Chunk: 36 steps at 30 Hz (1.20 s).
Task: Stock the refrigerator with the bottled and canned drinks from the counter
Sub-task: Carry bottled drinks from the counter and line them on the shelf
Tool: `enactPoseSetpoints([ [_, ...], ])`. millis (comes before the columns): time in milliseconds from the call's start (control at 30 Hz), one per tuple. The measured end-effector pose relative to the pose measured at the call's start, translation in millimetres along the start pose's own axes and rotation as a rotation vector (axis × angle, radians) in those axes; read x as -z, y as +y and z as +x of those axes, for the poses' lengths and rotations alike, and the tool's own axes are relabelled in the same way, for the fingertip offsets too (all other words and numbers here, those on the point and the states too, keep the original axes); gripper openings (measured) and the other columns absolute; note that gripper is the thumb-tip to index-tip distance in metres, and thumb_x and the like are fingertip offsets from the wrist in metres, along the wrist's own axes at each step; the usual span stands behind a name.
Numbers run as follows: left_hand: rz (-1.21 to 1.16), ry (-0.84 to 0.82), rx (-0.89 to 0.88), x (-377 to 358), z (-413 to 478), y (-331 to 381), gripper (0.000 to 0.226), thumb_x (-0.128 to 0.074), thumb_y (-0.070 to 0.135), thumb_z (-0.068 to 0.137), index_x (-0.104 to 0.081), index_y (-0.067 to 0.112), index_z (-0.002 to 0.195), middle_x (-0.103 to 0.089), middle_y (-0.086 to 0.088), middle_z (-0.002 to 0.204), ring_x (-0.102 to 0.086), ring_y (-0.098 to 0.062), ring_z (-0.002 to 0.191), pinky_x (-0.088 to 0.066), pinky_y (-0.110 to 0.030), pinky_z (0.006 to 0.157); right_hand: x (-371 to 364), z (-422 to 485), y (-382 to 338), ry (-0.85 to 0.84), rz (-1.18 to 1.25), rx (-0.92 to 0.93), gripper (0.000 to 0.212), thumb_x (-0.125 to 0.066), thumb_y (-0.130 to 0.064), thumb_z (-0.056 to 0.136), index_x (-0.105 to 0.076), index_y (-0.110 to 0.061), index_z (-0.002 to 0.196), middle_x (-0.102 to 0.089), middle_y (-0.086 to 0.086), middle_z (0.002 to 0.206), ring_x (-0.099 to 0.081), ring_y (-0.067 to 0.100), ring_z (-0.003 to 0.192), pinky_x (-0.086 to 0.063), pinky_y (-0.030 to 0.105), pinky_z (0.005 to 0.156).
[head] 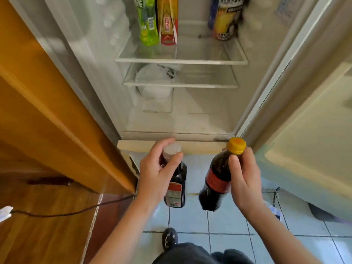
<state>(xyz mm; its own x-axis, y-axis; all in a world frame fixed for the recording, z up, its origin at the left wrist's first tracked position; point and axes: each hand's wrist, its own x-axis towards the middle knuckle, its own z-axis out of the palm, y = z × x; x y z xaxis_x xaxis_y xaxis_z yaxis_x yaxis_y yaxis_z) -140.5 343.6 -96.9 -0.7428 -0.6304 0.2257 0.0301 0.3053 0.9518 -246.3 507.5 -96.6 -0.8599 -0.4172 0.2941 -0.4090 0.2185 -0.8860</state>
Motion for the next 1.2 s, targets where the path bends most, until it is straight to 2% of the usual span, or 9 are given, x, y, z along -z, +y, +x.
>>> enactPoseSetpoints([
  [233,-0.055,0.102,-0.228,24.6,113.3,32.2,0.025,-0.056,0.047,0.087,-0.056,0.047,0.112,-0.063,0.019,0.110,-0.063,-0.013,0.106,-0.052,-0.042,0.090,-32.2,101.3,-39.5,0.154,-0.003,0.211,0.022,-0.037,-0.034,0.088,-0.045,-0.015,0.080,-0.046,-0.006,0.072,-0.043,-0.003,0.068,-0.033,0.008,0.061],
  [367,-0.112,0.193,-0.341,26.6,172.5,59.8,0.024,-0.056,0.050,0.087,-0.058,0.044,0.110,-0.062,0.018,0.108,-0.065,-0.025,0.102,-0.052,-0.054,0.087,-42.0,170.0,-61.3,0.211,0.112,0.331,0.009,-0.037,-0.028,0.089,-0.044,-0.032,0.085,-0.049,-0.023,0.076,-0.045,-0.006,0.071,-0.033,0.008,0.065],
  [467,-0.088,0.271,-0.401,22.9,215.8,81.8,0.021,-0.055,0.045,0.089,-0.057,0.041,0.110,-0.062,0.018,0.108,-0.065,-0.025,0.101,-0.054,-0.047,0.086,-46.3,219.3,-75.4,0.240,0.215,0.413,0.009,-0.039,-0.026,0.090,-0.048,-0.028,0.088,-0.050,-0.023,0.077,-0.045,-0.006,0.073,-0.034,0.011,0.068],
  [567,-0.061,0.327,-0.448,16.3,259.3,101.1,0.023,-0.052,0.036,0.090,-0.055,0.037,0.112,-0.065,0.001,0.109,-0.065,-0.023,0.101,-0.053,-0.039,0.086,-46.6,267.5,-86.9,0.307,0.302,0.498,0.012,-0.041,-0.021,0.091,-0.051,-0.014,0.091,-0.050,-0.019,0.077,-0.044,-0.007,0.075,-0.035,0.011,0.072],
  [767,-0.120,0.451,-0.566,-16.3,343.0,117.4,0.020,-0.053,0.033,0.086,-0.055,0.035,0.106,-0.065,-0.014,0.097,-0.060,-0.019,0.085,-0.049,-0.036,0.082,-50.5,351.0,-97.5,0.461,0.356,0.583,0.006,-0.045,-0.016,0.093,-0.050,-0.015,0.089,-0.045,-0.015,0.075,-0.043,-0.006,0.074,-0.035,0.014,0.073],
  [833,-0.110,0.437,-0.577,-27.4,365.2,115.7,0.020,-0.052,0.034,0.087,-0.054,0.034,0.107,-0.066,-0.005,0.102,-0.062,-0.022,0.092,-0.051,-0.042,0.086,-52.7,371.2,-93.8,0.472,0.348,0.561,0.006,-0.047,-0.017,0.093,-0.052,-0.015,0.091,-0.048,-0.015,0.078,-0.045,-0.006,0.077,-0.037,0.016,0.075],
  [933,-0.069,0.411,-0.657,-42.4,391.7,108.1,0.022,-0.051,0.026,0.091,-0.053,0.024,0.113,-0.060,0.022,0.102,-0.058,0.001,0.095,-0.046,-0.020,0.087,-54.0,394.4,-86.2,0.478,0.325,0.505,0.007,-0.048,-0.021,0.093,-0.054,-0.018,0.094,-0.052,-0.016,0.083,-0.049,-0.003,0.082,-0.039,0.019,0.079],
  [1100,-0.054,0.345,-0.636,-66.4,414.6,91.2,0.026,-0.050,0.028,0.093,-0.054,0.018,0.117,-0.061,0.011,0.100,-0.060,-0.007,0.093,-0.047,-0.025,0.087,-52.5,419.3,-76.9,0.490,0.259,0.461,0.011,-0.046,-0.030,0.092,-0.054,-0.024,0.095,-0.054,-0.019,0.086,-0.050,-0.006,0.084,-0.039,0.017,0.078],
  [1200,-0.019,0.352,-0.637,-81.4,421.0,85.1,0.028,-0.051,0.027,0.092,-0.054,0.018,0.119,-0.059,0.018,0.102,-0.057,0.005,0.094,-0.042,-0.014,0.087,-51.7,426.8,-74.9,0.488,0.240,0.436,0.024,-0.044,-0.035,0.091,-0.059,-0.018,0.099,-0.059,-0.012,0.090,-0.054,0.002,0.086,-0.041,0.020,0.079],
])
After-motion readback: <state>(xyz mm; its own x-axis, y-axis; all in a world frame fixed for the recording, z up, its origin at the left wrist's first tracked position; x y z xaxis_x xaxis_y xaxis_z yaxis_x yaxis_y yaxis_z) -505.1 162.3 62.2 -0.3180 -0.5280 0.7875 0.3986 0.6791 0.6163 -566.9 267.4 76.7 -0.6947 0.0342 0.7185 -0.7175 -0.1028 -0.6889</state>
